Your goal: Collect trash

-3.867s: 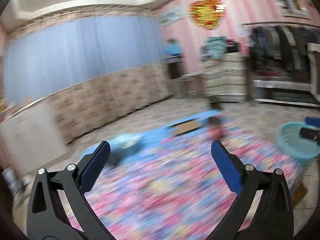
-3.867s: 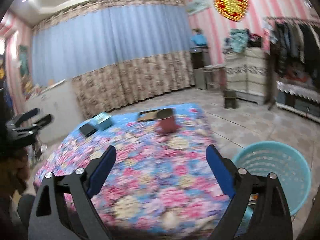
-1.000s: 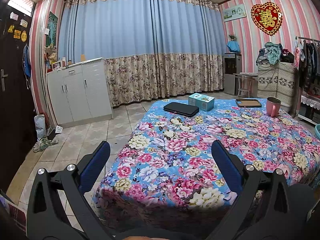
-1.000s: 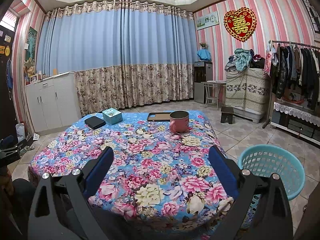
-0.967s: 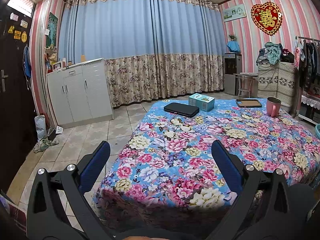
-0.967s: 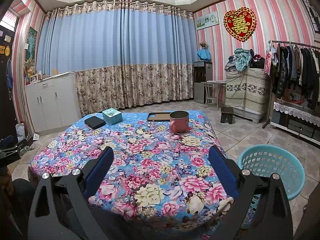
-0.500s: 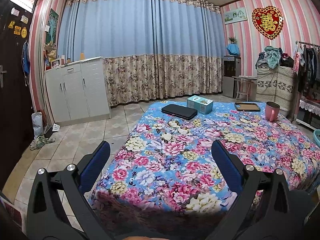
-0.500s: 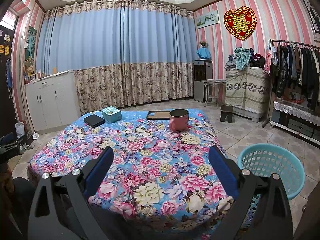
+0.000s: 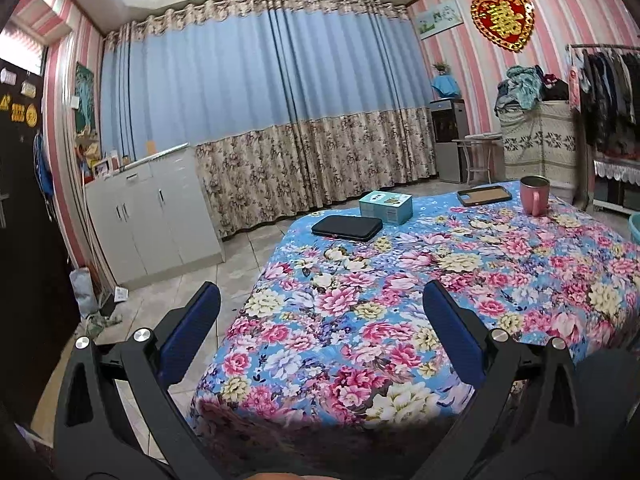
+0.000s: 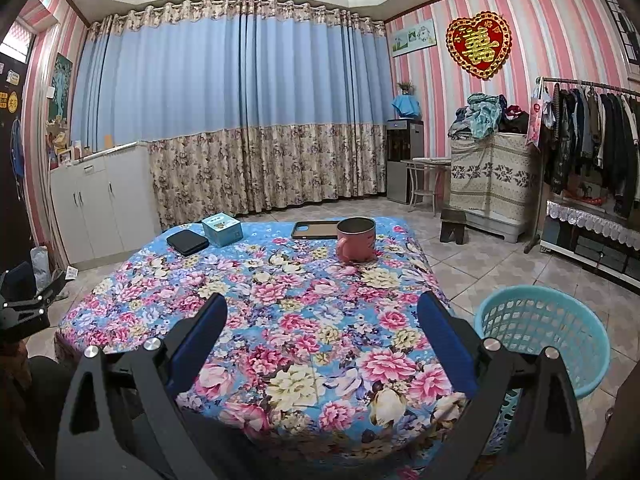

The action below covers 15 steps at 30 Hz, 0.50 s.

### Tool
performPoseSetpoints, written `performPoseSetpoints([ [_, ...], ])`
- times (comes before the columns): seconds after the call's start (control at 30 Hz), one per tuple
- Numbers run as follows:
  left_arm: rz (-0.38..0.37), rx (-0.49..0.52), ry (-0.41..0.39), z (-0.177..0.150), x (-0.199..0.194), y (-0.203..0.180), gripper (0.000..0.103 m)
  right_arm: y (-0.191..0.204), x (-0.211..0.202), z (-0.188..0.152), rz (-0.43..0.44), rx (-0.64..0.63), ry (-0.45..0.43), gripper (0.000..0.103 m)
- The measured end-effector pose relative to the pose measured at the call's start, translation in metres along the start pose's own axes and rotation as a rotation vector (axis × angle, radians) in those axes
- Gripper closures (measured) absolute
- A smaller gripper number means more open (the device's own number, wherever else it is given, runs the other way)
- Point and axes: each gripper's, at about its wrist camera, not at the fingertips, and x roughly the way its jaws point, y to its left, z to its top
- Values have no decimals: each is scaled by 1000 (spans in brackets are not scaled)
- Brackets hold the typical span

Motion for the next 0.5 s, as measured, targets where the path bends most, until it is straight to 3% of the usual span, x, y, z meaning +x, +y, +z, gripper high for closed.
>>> performPoseSetpoints([
  [0.5, -35, -52, 34, 0, 5, 12, 5, -1, -3, 3, -5, -4, -1, 9],
])
